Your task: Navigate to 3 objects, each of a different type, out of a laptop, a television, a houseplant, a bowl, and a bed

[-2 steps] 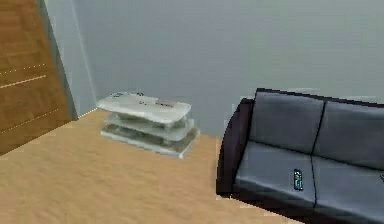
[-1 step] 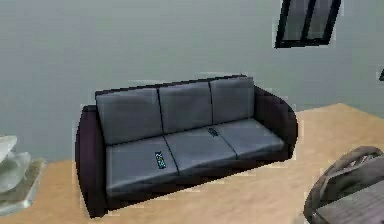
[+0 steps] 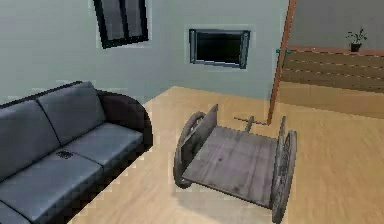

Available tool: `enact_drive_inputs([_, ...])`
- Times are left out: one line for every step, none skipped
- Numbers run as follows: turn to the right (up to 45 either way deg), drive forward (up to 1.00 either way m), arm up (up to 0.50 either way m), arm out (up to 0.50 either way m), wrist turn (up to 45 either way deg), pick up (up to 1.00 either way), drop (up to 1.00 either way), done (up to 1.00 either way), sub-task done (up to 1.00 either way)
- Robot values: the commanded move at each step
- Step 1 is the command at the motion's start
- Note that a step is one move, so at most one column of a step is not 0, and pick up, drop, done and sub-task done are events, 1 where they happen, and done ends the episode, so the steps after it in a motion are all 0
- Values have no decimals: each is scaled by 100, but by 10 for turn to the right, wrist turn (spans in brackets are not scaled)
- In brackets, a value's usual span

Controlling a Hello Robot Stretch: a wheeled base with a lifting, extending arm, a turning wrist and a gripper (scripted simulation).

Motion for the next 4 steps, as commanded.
enact_drive_inputs([240,0,0,0,0,0,0,0,0])
enact_drive_inputs([0,5,0,0,0,0,0,0,0])
enact_drive_inputs([-270,0,0,0,0,0,0,0,0])
enact_drive_inputs([-30,0,0,0,0,0,0,0,0])
